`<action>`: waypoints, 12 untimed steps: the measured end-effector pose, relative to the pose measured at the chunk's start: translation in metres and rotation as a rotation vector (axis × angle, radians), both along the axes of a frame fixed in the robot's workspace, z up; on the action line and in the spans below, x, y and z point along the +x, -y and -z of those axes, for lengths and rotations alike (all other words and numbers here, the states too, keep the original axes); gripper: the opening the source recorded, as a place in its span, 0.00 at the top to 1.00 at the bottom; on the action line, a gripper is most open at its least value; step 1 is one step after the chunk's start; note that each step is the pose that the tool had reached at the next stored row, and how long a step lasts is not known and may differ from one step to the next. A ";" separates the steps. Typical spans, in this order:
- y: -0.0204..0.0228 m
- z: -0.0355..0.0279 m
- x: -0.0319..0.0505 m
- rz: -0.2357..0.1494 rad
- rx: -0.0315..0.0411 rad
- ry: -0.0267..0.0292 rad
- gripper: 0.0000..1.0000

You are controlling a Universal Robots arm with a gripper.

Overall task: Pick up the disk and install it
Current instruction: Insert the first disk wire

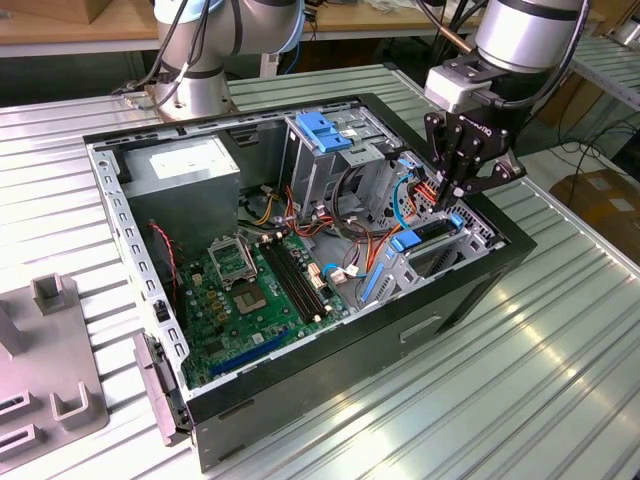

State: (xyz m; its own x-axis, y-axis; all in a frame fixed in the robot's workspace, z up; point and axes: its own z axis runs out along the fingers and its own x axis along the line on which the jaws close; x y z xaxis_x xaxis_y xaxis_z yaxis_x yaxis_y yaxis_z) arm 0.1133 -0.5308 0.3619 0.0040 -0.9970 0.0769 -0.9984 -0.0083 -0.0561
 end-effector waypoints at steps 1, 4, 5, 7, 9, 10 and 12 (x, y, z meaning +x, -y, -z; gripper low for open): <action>0.0000 0.0000 0.0000 0.000 0.0004 0.0000 0.84; 0.0000 0.0000 0.0000 0.000 0.0016 0.0000 0.84; 0.0000 0.0000 0.0000 0.000 0.0019 0.0000 0.84; 0.0000 0.0000 0.0000 0.000 0.0026 0.0000 0.84; 0.0000 0.0000 0.0000 0.000 0.0036 0.0000 0.84; 0.0001 0.0000 0.0000 0.000 0.0074 0.0000 0.84; 0.0000 0.0001 0.0000 0.002 0.0120 0.0000 0.84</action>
State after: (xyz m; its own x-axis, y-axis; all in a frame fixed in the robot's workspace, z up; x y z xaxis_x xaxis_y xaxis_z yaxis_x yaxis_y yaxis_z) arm 0.1133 -0.5308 0.3618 0.0018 -0.9979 0.0649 -0.9984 -0.0055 -0.0562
